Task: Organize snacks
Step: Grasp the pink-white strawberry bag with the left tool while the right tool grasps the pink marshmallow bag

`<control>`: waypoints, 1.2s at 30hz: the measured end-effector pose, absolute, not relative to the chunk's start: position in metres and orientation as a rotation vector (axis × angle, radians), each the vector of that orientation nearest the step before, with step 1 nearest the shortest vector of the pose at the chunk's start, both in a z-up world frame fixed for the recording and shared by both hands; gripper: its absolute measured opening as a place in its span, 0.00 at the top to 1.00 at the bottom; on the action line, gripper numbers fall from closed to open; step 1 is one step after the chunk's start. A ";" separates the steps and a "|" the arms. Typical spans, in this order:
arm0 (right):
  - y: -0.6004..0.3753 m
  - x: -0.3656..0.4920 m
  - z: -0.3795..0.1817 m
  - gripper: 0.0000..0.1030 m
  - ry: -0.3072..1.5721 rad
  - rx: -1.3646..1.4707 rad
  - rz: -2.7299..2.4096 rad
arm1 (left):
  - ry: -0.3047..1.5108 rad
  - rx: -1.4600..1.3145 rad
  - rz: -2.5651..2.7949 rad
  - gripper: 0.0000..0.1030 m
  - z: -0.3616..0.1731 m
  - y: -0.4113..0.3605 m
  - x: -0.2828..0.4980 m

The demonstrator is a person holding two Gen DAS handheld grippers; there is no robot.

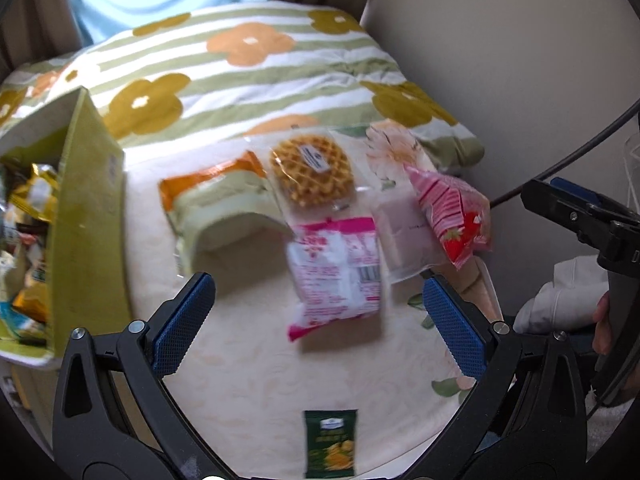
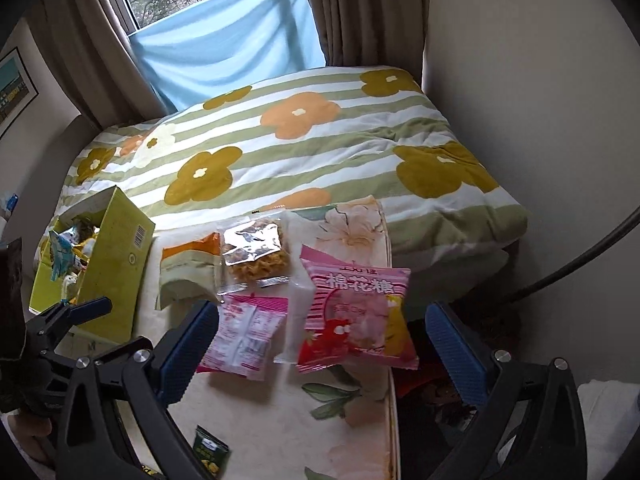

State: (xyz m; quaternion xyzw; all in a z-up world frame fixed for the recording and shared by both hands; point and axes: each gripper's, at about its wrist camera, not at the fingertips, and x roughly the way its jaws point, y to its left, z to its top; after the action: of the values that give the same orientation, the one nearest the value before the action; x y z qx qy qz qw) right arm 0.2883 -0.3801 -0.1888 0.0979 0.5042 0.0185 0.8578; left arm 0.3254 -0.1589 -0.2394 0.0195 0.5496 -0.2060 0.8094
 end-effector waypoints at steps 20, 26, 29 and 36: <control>-0.416 0.322 -0.278 0.00 1.178 0.365 0.090 | 1.357 0.148 -0.364 0.00 -0.340 -0.211 0.336; -0.416 0.333 -0.304 0.00 1.229 0.417 0.118 | 1.372 0.155 -0.361 0.00 -0.346 -0.214 0.341; -0.416 0.332 -0.308 0.10 1.223 0.455 0.135 | 1.379 0.156 -0.363 0.00 -0.350 -0.215 0.343; -0.413 0.329 -0.304 0.27 1.202 0.439 0.118 | 1.389 0.155 -0.374 0.00 -0.356 -0.217 0.345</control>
State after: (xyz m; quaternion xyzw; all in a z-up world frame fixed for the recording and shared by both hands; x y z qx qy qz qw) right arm 0.3291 -0.4134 -0.3040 0.2048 0.5604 0.0550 0.8006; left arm 0.3449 -0.2167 -0.3564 0.0709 0.6356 -0.1710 0.7495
